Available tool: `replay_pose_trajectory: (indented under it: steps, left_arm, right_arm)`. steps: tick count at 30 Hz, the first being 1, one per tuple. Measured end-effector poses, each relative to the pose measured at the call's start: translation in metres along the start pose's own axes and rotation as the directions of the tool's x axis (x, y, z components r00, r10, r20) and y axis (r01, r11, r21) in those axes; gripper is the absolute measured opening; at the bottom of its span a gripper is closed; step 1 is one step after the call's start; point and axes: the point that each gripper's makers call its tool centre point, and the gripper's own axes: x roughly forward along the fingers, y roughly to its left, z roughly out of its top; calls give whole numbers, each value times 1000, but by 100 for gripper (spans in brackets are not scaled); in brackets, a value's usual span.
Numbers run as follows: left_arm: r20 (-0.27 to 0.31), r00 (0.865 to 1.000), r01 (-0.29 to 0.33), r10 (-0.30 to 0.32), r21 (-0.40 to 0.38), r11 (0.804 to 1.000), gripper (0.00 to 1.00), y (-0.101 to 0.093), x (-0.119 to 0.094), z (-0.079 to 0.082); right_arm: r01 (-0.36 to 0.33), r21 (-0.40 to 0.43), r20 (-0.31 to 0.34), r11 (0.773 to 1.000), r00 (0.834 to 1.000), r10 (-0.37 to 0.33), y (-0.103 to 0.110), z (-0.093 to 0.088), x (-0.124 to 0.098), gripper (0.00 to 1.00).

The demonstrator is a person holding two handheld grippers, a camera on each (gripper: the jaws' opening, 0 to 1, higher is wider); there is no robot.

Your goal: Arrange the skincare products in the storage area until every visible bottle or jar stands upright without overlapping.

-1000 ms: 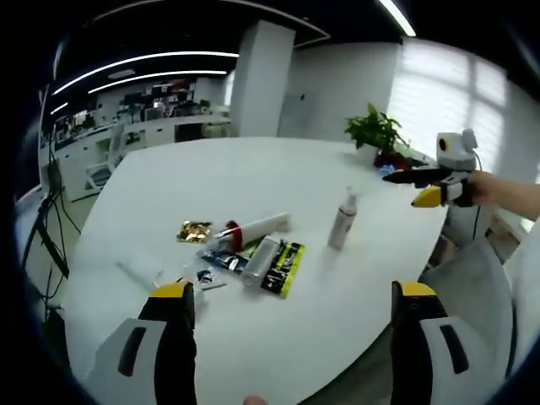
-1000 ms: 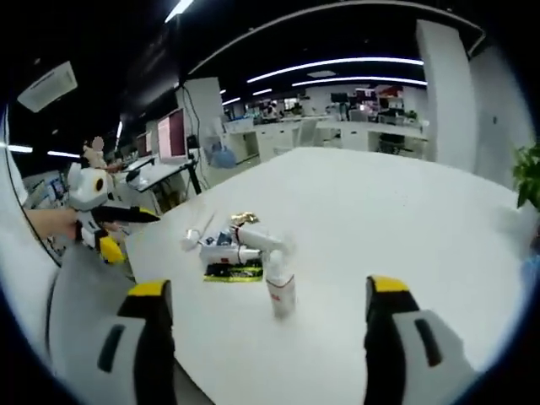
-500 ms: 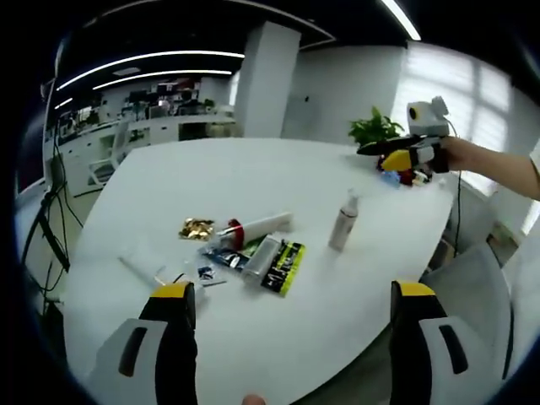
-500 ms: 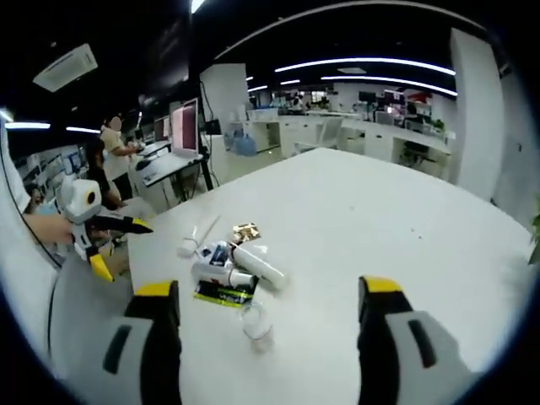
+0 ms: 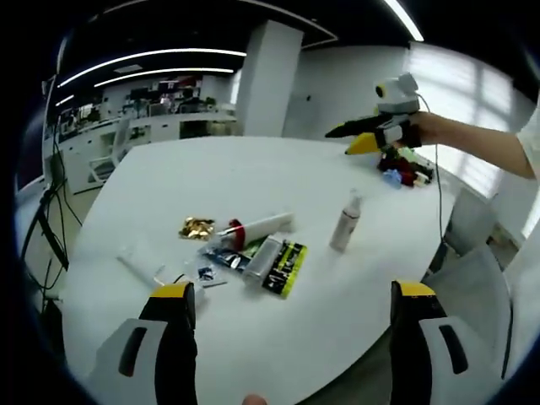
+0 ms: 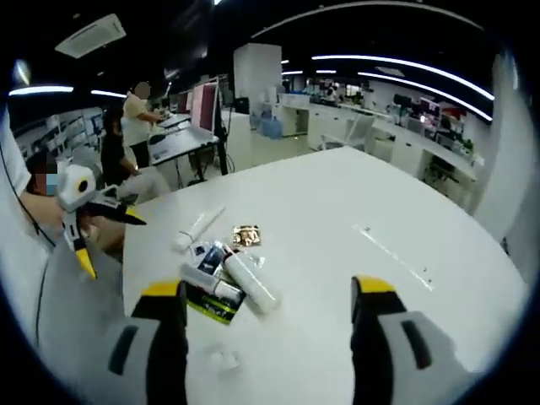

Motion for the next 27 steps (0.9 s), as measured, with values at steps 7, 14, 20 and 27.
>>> replay_pose_trajectory:
  steps: [7,14,20,27]
  left_arm:
    - [-7,1000,3,-3,-1,1000,94,6,6,-2]
    - [-15,1000,-3,3,-13,1000,94,11,13,-7]
    - [-21,1000,6,-6,-10,1000,94,10,21,-10]
    - [-18,1000,14,-14,-14,1000,94,9,24,-9]
  right_arm:
    - [-30,-39,-42,999,999,28,-10,-2,28,81]
    - [-110,-84,-137,990,986,98,-9,-12,57,80]
    - [-198,-129,-212,972,963,168,0,-20,82,73]
    - [-269,-181,-282,946,936,212,11,-26,115,70]
